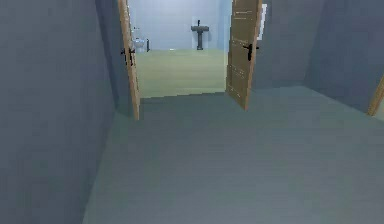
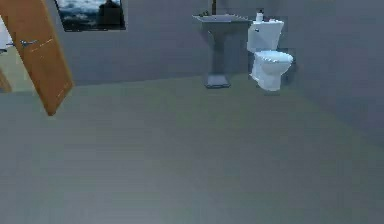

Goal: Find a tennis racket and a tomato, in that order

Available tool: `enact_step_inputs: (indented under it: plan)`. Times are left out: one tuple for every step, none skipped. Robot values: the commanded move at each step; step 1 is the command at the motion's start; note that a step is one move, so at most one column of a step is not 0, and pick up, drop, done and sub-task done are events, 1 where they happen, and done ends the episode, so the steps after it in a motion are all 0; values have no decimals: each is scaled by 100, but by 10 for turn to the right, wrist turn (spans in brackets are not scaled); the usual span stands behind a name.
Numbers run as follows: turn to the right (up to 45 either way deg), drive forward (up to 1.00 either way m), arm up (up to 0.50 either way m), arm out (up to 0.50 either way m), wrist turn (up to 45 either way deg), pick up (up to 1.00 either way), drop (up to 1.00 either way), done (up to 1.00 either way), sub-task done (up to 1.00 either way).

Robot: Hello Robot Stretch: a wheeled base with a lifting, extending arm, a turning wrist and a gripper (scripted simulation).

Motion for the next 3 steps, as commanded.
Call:
enact_step_inputs:
  plan:
    - [0, 100, 0, 0, 0, 0, 0, 0, 0]
    - [0, 100, 0, 0, 0, 0, 0, 0, 0]
    - [0, 100, 0, 0, 0, 0, 0, 0, 0]
